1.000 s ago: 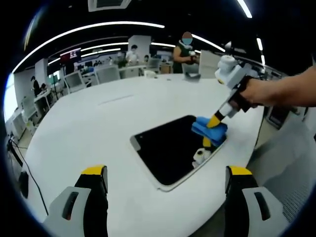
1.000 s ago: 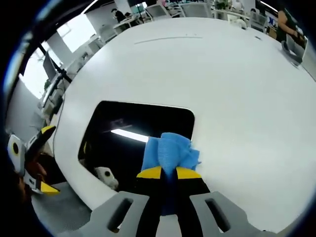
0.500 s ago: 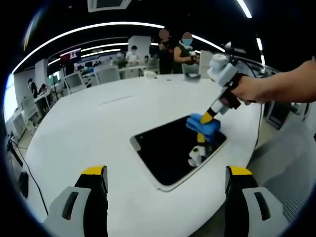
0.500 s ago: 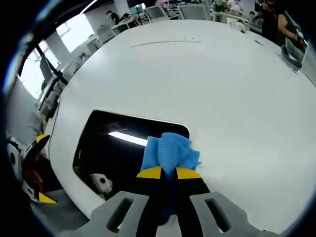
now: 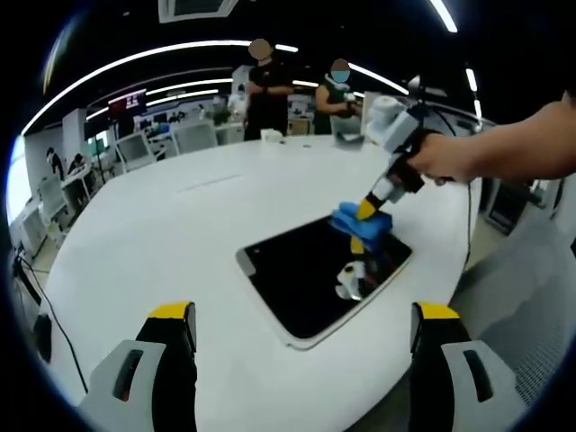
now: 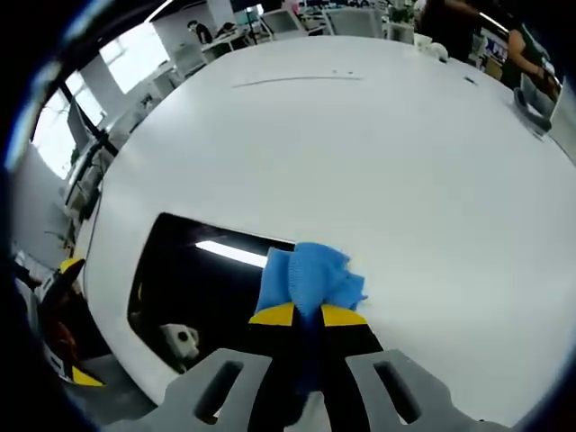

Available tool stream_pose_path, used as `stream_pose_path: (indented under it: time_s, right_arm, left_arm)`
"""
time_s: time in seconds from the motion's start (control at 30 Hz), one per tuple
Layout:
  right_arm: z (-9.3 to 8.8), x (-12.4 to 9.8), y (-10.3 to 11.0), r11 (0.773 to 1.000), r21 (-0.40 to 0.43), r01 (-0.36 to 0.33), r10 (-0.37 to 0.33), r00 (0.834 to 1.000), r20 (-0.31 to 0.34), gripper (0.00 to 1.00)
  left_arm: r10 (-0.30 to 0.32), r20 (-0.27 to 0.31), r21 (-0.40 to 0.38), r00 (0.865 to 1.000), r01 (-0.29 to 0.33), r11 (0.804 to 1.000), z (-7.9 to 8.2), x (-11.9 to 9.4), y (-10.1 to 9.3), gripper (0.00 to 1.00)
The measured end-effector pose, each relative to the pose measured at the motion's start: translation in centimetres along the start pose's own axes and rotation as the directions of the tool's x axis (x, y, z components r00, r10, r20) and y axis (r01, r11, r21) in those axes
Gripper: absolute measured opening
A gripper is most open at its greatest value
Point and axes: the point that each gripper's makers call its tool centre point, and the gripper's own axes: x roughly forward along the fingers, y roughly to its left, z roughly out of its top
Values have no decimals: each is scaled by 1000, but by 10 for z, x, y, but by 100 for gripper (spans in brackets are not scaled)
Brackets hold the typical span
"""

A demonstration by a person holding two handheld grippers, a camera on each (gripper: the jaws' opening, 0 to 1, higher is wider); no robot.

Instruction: Wipe the mirror surface with the cleaning cloth until all visible marks leave the cleaned area.

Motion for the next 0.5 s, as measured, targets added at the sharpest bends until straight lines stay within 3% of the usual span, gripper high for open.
stream_pose_path:
  time_s: [0.5]
  right_arm:
    - [17, 5, -4, 1000, -15, 22, -22, 1000, -7, 3]
  left_arm:
    - [1, 0, -2, 1000, -1, 1000, 1, 0, 1, 100]
